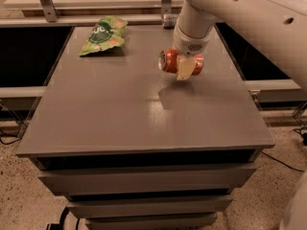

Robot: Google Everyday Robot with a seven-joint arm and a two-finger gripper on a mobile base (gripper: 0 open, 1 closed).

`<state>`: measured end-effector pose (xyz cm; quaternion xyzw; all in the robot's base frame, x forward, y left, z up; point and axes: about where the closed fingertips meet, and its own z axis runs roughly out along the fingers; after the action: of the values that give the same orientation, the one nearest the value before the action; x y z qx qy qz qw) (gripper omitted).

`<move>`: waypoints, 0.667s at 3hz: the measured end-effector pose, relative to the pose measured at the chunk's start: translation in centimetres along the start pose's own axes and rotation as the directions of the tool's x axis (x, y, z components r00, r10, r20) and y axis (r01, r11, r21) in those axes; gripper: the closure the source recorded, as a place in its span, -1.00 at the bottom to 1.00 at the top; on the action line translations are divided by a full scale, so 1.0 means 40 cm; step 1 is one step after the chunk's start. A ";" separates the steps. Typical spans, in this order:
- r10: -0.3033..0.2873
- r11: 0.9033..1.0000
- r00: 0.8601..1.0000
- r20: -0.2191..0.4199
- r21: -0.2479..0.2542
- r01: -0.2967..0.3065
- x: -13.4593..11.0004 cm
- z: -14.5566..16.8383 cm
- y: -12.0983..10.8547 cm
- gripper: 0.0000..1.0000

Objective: Knock coke can over

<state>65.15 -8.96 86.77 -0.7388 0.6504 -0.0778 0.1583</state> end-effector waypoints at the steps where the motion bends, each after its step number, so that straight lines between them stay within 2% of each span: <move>1: -0.009 0.998 1.000 -0.015 -0.058 0.009 0.007 -0.003 0.030 -0.76; 2: -0.003 0.996 1.000 -0.022 -0.093 0.000 0.014 -0.009 0.063 -1.00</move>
Offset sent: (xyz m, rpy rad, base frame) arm -0.0416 -0.0158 -0.0060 -0.0459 0.1316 -0.0088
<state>62.75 -9.80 86.21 -0.7450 0.6545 -0.0557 0.1164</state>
